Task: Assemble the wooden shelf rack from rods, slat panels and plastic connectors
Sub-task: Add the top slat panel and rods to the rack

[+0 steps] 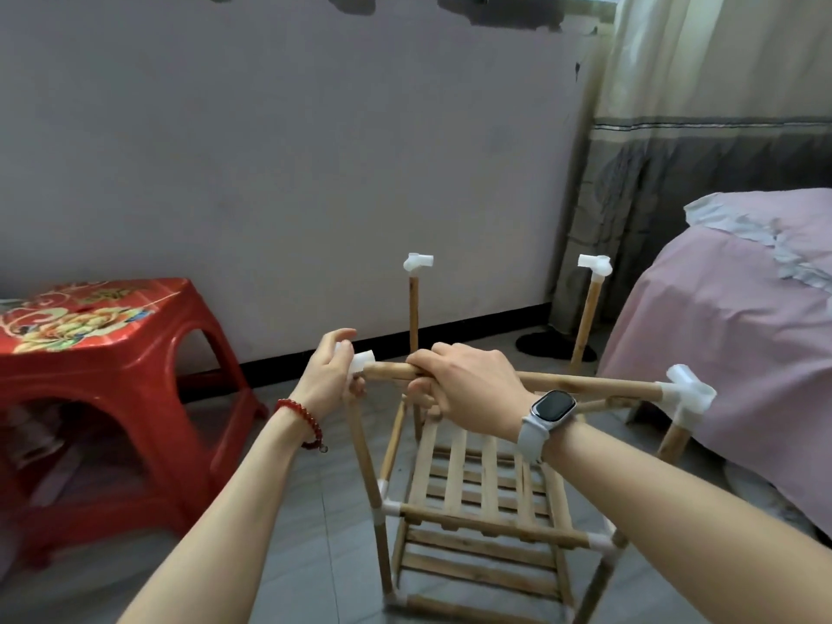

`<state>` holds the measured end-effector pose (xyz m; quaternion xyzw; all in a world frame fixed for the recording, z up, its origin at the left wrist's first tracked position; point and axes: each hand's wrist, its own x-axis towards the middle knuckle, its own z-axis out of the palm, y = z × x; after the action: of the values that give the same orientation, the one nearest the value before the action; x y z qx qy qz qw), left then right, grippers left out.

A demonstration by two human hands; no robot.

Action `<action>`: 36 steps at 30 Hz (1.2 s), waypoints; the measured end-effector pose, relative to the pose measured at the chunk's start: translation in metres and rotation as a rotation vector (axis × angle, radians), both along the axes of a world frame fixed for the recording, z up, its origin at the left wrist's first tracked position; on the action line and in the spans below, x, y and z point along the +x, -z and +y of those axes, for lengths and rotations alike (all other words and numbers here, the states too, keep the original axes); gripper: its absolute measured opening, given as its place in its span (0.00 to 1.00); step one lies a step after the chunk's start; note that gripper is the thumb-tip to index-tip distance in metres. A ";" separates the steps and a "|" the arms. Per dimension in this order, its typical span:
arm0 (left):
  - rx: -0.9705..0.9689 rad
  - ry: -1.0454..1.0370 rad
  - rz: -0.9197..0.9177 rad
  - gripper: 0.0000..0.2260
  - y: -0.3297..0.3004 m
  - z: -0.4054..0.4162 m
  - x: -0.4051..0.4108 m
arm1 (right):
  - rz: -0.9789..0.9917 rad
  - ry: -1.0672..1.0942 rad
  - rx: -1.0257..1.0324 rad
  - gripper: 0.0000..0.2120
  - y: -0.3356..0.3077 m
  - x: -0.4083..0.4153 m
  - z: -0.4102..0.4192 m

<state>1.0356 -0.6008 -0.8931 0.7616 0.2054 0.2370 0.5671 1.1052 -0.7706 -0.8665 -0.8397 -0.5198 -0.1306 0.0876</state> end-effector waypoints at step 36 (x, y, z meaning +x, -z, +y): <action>0.075 0.179 0.107 0.13 -0.007 -0.016 -0.025 | -0.061 -0.122 0.021 0.16 0.008 -0.008 -0.026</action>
<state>1.0111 -0.6170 -0.8865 0.8091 0.1576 0.1522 0.5454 1.0975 -0.7965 -0.8741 -0.8011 -0.5710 -0.1560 0.0886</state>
